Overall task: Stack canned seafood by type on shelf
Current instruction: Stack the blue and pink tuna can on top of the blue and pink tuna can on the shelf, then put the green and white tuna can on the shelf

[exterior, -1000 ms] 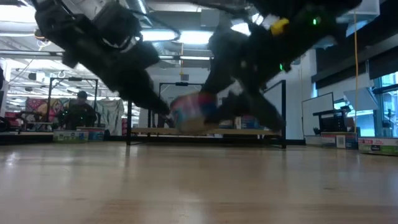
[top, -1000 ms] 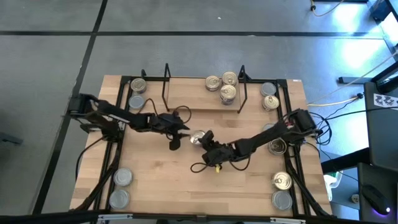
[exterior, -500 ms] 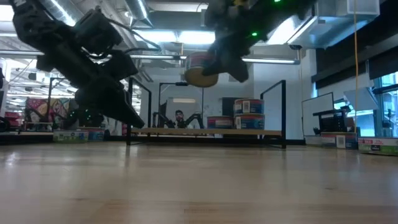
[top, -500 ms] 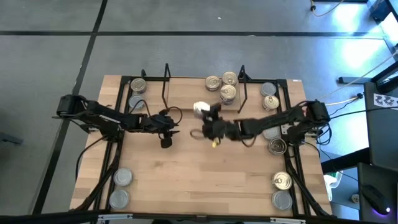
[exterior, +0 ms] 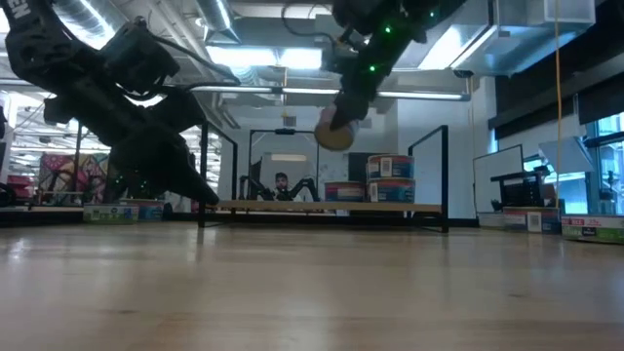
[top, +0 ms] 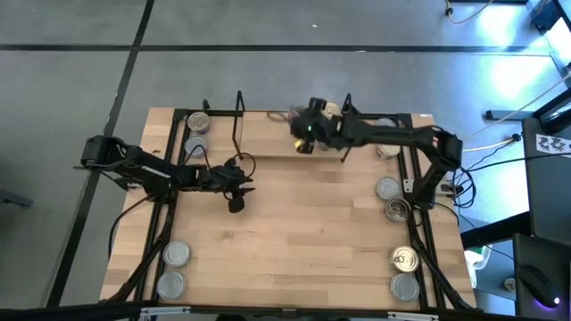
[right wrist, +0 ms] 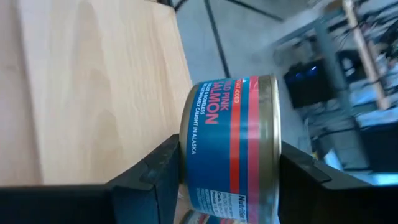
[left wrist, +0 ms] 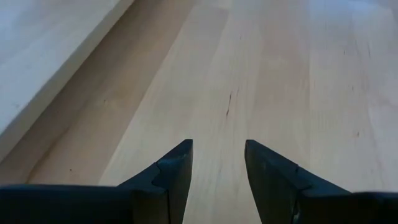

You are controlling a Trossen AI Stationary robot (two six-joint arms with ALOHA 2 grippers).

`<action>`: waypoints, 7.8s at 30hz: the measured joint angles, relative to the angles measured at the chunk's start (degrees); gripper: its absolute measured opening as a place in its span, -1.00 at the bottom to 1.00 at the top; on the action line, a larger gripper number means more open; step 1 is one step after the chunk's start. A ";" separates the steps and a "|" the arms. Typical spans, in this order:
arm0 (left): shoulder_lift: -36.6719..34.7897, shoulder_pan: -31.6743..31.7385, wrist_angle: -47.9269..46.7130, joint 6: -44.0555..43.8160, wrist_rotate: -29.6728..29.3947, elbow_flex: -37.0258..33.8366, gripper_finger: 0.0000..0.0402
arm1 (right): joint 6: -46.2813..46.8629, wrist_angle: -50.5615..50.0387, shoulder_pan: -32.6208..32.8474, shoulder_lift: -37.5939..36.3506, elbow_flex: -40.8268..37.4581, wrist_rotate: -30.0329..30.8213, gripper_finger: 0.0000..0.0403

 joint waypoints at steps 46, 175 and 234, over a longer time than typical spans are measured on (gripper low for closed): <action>-0.07 -0.15 -0.02 -2.60 0.02 0.22 -0.28 | -1.44 1.16 -3.91 4.48 0.10 -1.10 0.94; 33.80 -13.92 13.33 22.00 -1.33 41.46 -0.28 | 20.54 13.64 39.38 -8.79 -23.34 -5.42 -0.77; 28.19 -9.68 -1.70 1.42 -0.83 29.83 -0.28 | 68.62 -46.03 21.63 -28.31 -38.03 -5.13 -0.08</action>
